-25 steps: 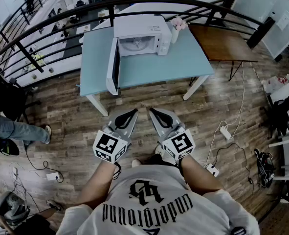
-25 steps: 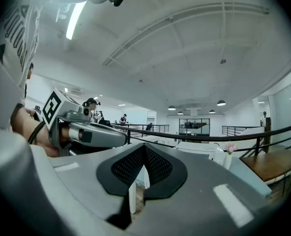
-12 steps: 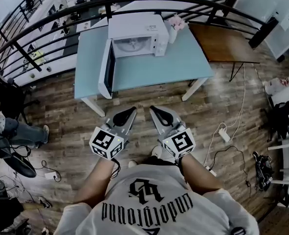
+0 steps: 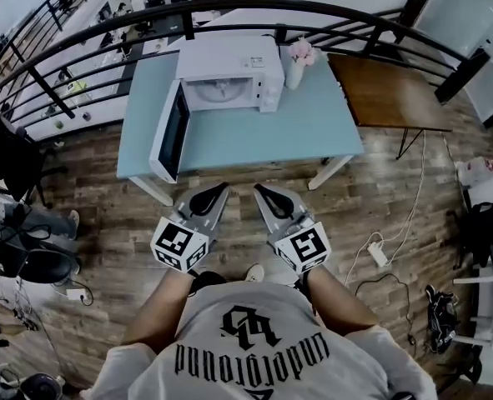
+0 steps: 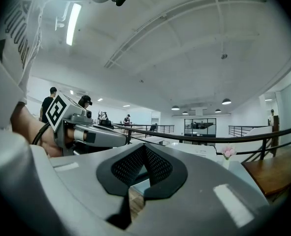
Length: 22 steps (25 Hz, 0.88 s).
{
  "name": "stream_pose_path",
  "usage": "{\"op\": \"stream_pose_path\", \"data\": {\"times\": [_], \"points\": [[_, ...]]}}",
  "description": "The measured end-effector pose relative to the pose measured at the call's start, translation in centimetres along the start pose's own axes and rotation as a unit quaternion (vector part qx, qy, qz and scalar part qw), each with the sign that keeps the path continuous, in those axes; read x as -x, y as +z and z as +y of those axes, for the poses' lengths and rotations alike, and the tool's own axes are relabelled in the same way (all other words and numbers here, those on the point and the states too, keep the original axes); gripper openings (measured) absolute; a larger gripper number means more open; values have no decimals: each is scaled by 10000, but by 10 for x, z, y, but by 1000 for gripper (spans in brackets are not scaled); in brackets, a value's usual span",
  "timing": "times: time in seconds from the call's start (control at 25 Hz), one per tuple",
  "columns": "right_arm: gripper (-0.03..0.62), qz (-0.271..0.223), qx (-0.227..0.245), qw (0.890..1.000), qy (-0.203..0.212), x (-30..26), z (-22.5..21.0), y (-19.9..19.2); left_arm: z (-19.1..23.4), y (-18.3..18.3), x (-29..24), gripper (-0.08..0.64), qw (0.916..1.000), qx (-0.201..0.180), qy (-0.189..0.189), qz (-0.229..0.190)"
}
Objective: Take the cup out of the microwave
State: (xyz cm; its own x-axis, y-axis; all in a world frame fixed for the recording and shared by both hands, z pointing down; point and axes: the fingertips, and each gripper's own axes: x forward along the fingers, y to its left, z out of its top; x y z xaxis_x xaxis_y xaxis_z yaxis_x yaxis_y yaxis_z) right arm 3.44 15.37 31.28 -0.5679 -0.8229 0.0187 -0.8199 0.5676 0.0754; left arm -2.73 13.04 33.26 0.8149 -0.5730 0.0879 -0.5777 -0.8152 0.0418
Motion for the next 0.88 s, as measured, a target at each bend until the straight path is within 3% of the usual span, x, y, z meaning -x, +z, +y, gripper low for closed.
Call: {"op": "stream_pose_path", "data": {"times": [0.48, 0.88], "points": [[0, 220, -89, 9994, 268, -33, -51, -22, 34, -4, -53, 48, 9989, -180, 405, 137], [0, 240, 47, 9995, 216, -107, -85, -20, 112, 15, -87, 48, 9989, -241, 379, -102]]}}
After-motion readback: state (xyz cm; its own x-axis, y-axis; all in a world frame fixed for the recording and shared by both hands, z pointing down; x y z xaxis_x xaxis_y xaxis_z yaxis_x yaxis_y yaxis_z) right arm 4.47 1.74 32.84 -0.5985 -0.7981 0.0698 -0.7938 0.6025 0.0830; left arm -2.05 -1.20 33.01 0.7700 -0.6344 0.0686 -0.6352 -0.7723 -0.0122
